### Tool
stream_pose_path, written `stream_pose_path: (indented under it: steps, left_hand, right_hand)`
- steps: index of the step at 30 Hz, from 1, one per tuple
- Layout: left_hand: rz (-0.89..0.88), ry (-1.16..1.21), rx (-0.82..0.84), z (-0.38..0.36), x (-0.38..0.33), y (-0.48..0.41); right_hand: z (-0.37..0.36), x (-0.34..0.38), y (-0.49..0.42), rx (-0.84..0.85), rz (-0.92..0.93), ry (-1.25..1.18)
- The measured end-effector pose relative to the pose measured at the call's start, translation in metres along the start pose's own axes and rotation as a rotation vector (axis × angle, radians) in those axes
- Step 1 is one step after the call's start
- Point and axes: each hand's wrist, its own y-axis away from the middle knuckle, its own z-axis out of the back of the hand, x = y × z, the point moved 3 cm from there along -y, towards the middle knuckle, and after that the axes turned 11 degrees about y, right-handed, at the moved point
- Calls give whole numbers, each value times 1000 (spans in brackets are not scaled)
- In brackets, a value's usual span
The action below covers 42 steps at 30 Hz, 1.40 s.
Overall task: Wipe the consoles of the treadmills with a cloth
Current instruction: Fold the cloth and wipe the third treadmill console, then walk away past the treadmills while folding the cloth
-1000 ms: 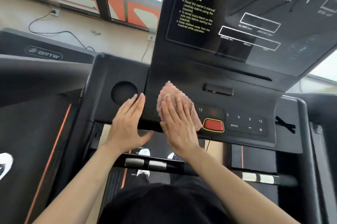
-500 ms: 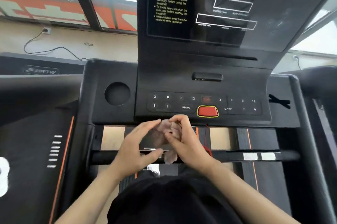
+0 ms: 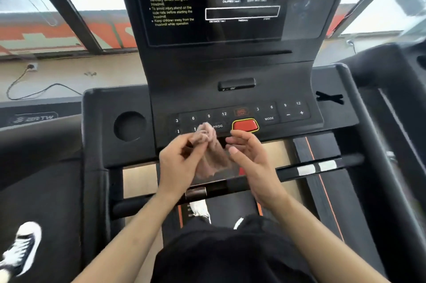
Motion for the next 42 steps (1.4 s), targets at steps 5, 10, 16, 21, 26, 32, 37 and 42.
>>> stream_pose_path:
  steps: [5, 10, 16, 21, 26, 32, 37, 42]
  left_hand:
    - [-147, -419, -233, 27, 0, -34]
    - [-111, -841, -109, 3, 26, -48]
    - [-218, -876, 166, -72, 15, -30]
    - [-65, -573, 704, -140, -1, 70]
    - [82, -289, 792, -193, -17, 181]
    - [269, -81, 991, -249, -28, 290]
    - [214, -144, 1158, -285, -25, 368]
    - [196, -123, 1324, -326, -16, 443]
  right_hand:
    - [36, -34, 8, -109, -29, 87]
    - [65, -68, 38, -173, 13, 345]
    - [105, -97, 89, -169, 116, 676]
    - [143, -114, 148, -278, 126, 635]
    - [171, -132, 221, -322, 177, 569]
    - [208, -168, 337, -529, 124, 346]
    - [216, -208, 444, -696, 2, 217]
    - [211, -257, 556, -918, -225, 95]
